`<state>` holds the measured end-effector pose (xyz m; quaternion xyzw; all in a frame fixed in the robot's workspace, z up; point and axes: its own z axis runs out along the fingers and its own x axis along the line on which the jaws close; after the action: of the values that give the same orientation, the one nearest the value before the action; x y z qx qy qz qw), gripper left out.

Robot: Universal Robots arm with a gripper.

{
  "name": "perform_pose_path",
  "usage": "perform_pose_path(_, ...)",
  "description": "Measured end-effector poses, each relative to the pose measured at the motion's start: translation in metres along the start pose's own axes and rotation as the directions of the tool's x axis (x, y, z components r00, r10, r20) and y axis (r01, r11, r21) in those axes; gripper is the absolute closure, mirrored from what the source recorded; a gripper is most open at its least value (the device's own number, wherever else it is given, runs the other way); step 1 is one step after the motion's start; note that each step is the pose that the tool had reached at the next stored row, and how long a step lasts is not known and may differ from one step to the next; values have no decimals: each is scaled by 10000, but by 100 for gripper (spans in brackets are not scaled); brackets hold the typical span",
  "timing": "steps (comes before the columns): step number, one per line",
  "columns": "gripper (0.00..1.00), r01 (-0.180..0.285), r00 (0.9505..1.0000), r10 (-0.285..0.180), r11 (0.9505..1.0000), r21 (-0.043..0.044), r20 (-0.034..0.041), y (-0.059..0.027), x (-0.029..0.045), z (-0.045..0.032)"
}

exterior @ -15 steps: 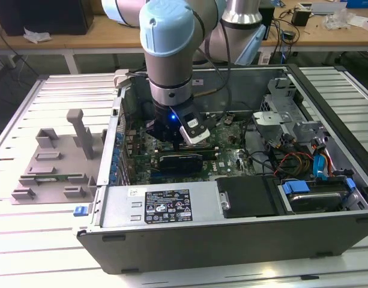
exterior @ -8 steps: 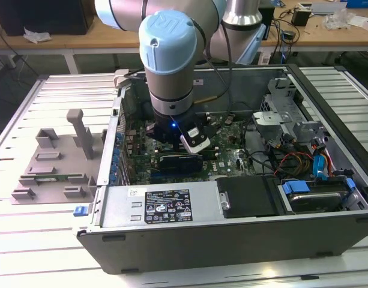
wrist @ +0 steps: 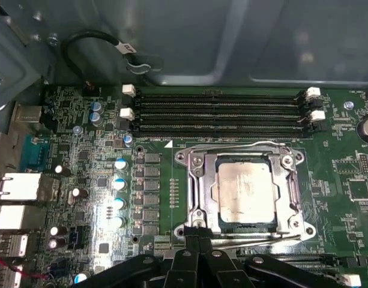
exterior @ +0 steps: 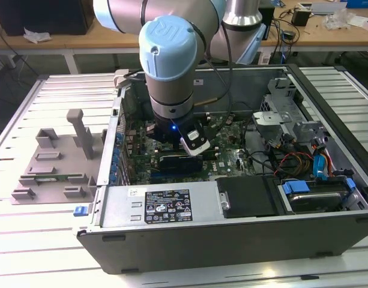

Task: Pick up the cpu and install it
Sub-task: 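Install the second cpu locking lever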

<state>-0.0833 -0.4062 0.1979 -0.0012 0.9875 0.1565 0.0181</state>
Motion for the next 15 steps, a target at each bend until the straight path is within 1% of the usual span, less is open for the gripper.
perform_pose_path(2, 89, -2, 10000, 2, 10000, -90, 4, -4, 0, 16)
perform_pose_path(3, 89, -5, 10000, 5, 9999, -154, 6, -8, 1, 28)
perform_pose_path(6, 89, -9, 10000, 9, 9998, -221, 0, -15, 2, 44)
perform_pose_path(8, 89, -7, 10000, 8, 9997, -250, 3, -18, 4, 55)
perform_pose_path(11, 89, -8, 10000, 8, 9997, -254, 5, -18, 11, 58)
perform_pose_path(15, 89, -8, 10000, 8, 9997, -254, 6, -17, 54, 56)
